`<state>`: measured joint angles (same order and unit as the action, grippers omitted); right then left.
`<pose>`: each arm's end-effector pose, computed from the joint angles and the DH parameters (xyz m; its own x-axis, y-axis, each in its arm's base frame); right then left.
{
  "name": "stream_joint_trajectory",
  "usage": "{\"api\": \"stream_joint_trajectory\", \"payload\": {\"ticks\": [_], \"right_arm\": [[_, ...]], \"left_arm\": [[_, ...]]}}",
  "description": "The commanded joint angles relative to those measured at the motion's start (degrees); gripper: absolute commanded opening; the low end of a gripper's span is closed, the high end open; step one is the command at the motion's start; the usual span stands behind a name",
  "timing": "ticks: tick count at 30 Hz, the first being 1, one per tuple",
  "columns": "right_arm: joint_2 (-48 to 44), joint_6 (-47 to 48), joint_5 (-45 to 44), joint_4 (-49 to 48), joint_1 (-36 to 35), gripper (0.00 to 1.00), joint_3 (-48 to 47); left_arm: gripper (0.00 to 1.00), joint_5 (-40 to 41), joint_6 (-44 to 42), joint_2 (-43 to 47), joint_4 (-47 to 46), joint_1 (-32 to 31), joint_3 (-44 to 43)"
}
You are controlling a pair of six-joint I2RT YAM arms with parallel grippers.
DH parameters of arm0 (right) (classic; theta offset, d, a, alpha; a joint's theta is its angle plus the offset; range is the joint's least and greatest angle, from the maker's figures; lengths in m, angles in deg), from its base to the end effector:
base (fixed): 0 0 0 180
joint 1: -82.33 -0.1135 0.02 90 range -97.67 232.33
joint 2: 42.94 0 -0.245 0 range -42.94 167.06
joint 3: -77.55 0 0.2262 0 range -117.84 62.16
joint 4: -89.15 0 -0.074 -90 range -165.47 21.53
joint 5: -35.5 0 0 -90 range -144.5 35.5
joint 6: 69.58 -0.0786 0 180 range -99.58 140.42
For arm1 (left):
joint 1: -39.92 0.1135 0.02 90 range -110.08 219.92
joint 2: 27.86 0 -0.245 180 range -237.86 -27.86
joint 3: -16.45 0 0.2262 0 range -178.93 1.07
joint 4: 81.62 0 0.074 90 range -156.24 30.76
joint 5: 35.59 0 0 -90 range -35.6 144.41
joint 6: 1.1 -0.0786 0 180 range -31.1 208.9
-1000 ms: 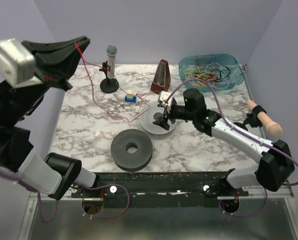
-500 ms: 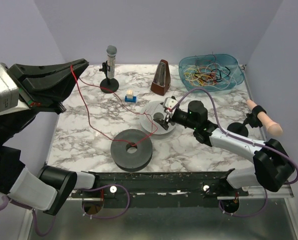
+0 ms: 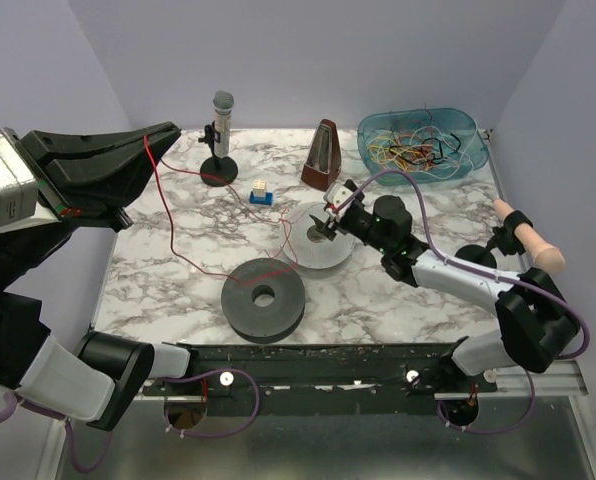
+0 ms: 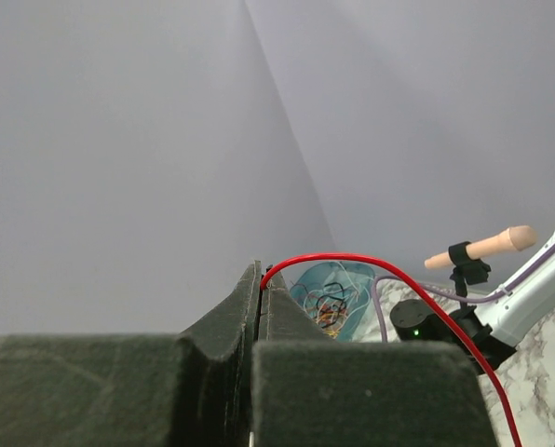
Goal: Wrap the cables
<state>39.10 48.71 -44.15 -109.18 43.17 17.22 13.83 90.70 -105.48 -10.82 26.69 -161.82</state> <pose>0.2604 0.2303 0.2635 0.3201 -0.3406 -0.8840 -0.6911 0.5543 -0.4638 0.0288 -0.0593 0.6417 0.4616 -0.1330 -0.8771 0.7379 0.6063 0.2964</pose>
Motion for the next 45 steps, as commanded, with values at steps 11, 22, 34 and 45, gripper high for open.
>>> {"api": "stream_joint_trajectory", "payload": {"ticks": [11,22,34,45], "right_arm": [[1.09,7.12,4.24,5.24,-0.04,0.89,-3.29],[8.23,4.50,2.05,10.24,0.48,0.22,-13.14],[-3.99,-13.87,5.12,35.80,17.33,0.01,-27.72],[14.53,-24.08,-5.15,51.28,38.27,0.01,-59.62]], "left_arm": [[0.00,-2.05,1.27,-1.83,0.22,0.23,-2.96],[0.00,-1.79,1.62,-1.65,1.44,0.23,-3.05],[0.00,44.30,-19.53,-1.39,1.64,0.23,8.53],[0.00,66.93,-42.83,-1.83,-17.60,0.84,12.94]]}}
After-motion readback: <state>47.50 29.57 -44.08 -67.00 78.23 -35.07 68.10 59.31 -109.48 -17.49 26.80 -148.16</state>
